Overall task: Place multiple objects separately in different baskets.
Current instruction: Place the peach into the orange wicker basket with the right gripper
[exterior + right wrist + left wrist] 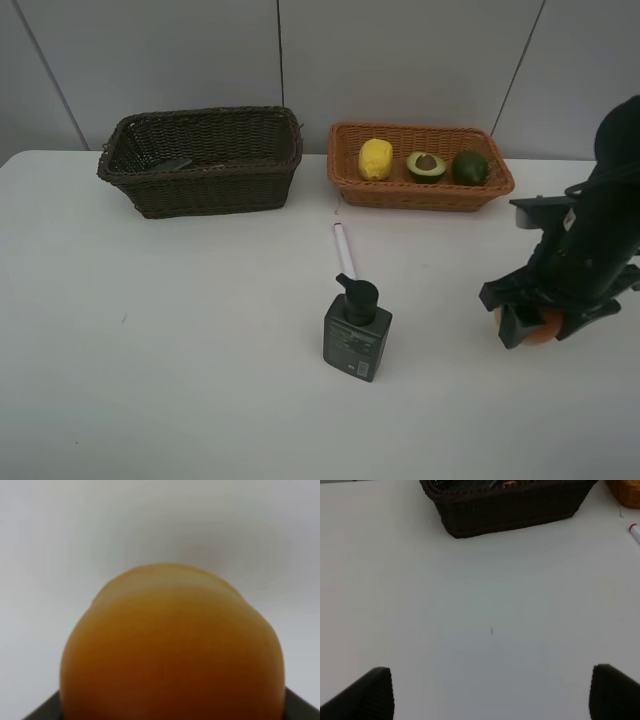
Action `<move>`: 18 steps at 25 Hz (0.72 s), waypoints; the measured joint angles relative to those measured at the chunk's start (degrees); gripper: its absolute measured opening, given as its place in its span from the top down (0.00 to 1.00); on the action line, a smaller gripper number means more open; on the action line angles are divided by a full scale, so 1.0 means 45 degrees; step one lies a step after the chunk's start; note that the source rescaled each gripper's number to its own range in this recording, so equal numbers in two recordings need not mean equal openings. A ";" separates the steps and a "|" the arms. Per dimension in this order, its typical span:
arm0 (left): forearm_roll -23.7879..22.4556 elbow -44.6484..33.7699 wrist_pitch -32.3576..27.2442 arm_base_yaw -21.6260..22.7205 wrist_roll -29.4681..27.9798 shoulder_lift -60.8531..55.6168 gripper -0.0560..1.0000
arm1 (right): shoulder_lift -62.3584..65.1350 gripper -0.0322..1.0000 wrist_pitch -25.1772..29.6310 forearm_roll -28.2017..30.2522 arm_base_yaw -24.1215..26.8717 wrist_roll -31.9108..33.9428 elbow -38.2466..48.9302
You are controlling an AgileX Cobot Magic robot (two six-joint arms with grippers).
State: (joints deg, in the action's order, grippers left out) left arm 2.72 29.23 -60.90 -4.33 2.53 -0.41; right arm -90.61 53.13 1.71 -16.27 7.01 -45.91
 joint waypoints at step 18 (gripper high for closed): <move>0.0000 0.0000 0.0000 0.0000 0.0000 0.0000 0.00 | -0.8793 0.45 0.2546 0.0666 0.0024 -0.1558 -1.5027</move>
State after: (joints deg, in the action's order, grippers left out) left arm 2.72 29.23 -60.90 -4.33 2.53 -0.41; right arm -130.18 64.59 4.71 -16.16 0.00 -113.53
